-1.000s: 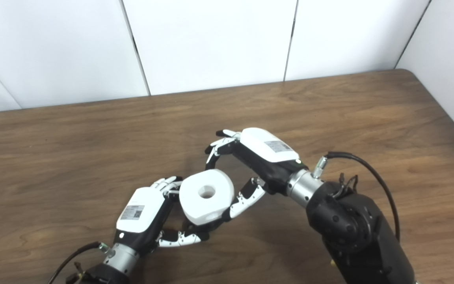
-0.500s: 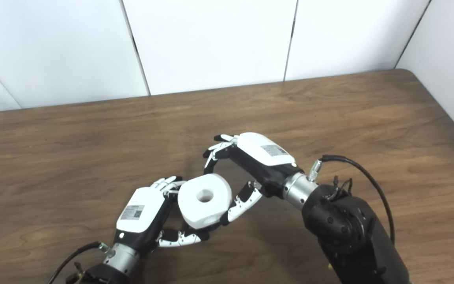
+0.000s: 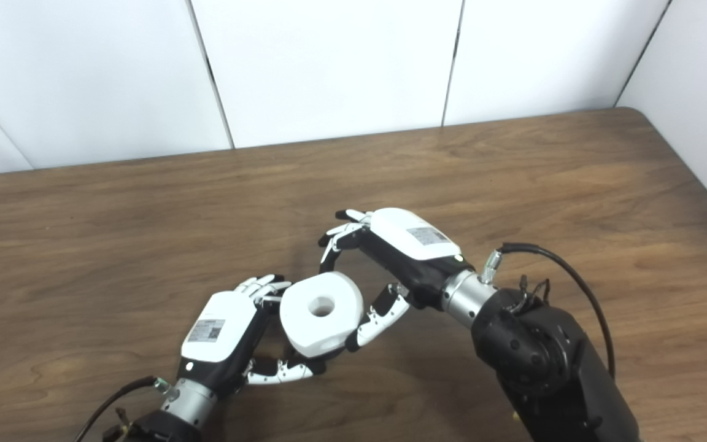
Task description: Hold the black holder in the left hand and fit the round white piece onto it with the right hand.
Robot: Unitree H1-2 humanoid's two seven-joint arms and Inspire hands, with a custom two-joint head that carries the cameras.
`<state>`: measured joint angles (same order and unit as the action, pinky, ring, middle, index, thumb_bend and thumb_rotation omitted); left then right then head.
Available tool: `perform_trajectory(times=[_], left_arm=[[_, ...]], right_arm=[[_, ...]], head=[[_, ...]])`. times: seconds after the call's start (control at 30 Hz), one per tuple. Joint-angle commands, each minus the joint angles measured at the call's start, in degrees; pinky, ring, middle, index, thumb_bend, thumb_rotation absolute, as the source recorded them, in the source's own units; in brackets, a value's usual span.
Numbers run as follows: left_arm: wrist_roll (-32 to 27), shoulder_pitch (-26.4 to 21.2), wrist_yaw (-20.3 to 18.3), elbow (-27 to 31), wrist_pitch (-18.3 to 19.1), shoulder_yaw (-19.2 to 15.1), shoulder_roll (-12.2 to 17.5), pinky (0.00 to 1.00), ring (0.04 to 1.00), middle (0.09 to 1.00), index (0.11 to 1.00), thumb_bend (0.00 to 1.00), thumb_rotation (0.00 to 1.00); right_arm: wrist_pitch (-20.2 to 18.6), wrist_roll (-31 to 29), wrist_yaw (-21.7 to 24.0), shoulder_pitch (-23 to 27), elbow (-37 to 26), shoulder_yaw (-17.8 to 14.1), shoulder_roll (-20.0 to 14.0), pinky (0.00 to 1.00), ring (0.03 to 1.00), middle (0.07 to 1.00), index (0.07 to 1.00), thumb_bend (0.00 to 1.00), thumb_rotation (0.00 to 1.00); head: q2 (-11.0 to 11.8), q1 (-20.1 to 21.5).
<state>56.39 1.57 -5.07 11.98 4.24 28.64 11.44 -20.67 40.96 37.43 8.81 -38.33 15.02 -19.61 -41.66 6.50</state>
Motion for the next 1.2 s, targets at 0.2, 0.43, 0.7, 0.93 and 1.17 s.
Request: perform_trajectory(times=[0.2, 0.43, 0.7, 0.93, 1.17], left_arm=[[2.9, 2.5, -5.8, -3.0, 3.6, 1.2, 1.4, 0.89, 0.886, 0.811, 0.491, 0.52, 0.05], [2.6, 2.5, -5.7, -3.0, 3.5, 1.1, 1.3, 0.89, 0.885, 0.810, 0.491, 0.52, 0.05], [2.7, 2.5, -5.7, -3.0, 3.4, 1.2, 1.2, 0.89, 0.886, 0.809, 0.490, 0.52, 0.05], [2.8, 2.4, -5.6, -3.1, 3.3, 1.4, 1.2, 0.89, 0.885, 0.812, 0.491, 0.52, 0.05], [2.9, 2.4, -5.6, -3.0, 3.4, 1.4, 1.0, 0.89, 0.886, 0.811, 0.490, 0.52, 0.05]], right_arm=[[3.3, 0.4, -1.9, 1.8, -0.5, -0.8, -1.0, 0.94, 0.953, 0.803, 0.483, 0.52, 0.13], [3.2, 0.6, -1.7, 1.9, -0.3, -0.8, -0.9, 0.93, 0.956, 0.805, 0.483, 0.52, 0.13], [2.9, 0.6, -1.7, 1.8, 0.0, -0.6, -0.7, 0.92, 0.956, 0.806, 0.483, 0.52, 0.13], [3.5, 0.4, -2.2, 1.5, 0.6, -0.4, -0.3, 0.91, 0.950, 0.805, 0.483, 0.52, 0.13], [3.4, 0.6, -2.1, 1.3, 1.1, 0.0, 0.3, 0.93, 0.958, 0.812, 0.483, 0.52, 0.13]], head=[[-0.2, 0.1], [-0.3, 0.0], [-0.5, -0.1], [-0.6, -0.2], [-1.0, -0.3]])
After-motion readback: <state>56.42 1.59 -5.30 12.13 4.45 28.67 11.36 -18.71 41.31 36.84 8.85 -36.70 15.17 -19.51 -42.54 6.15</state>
